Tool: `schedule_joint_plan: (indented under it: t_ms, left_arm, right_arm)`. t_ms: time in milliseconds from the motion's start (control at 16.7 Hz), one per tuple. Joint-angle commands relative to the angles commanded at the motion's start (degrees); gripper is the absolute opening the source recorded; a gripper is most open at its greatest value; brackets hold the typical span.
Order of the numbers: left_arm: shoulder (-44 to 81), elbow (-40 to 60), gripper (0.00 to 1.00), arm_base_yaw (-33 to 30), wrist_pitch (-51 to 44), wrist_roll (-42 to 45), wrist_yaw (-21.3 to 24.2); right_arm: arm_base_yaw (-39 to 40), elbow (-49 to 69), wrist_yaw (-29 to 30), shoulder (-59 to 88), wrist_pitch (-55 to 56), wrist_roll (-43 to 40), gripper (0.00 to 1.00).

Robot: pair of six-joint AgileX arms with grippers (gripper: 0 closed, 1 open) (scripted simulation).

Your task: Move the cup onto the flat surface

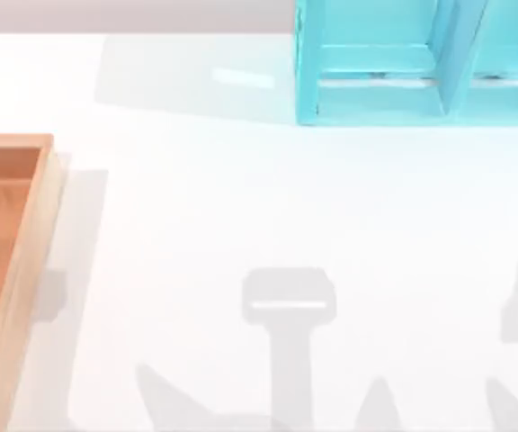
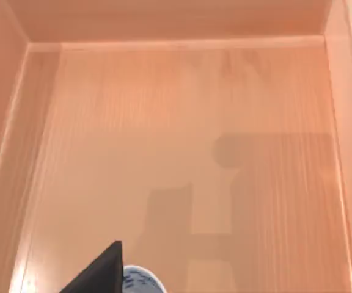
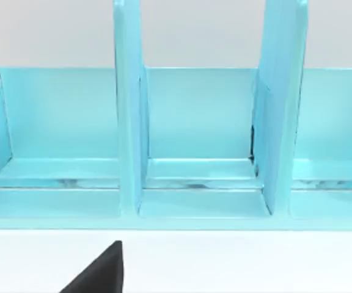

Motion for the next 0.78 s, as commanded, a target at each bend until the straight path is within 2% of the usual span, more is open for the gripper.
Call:
schedule_joint_plan:
  t_ms: [420, 780]
  left_arm:
    - [34.25, 25.88, 1.0, 6.13, -27.47, 6.42, -0.07]
    - [48.85, 38.55, 1.0, 8.96, -39.32, 9.34, -0.11]
  right_arm:
    - [0.0, 0.0, 0.0, 0.0, 0.0, 0.0, 1.0]
    - [0.0, 0.0, 0.0, 0.0, 0.0, 0.0, 1.0]
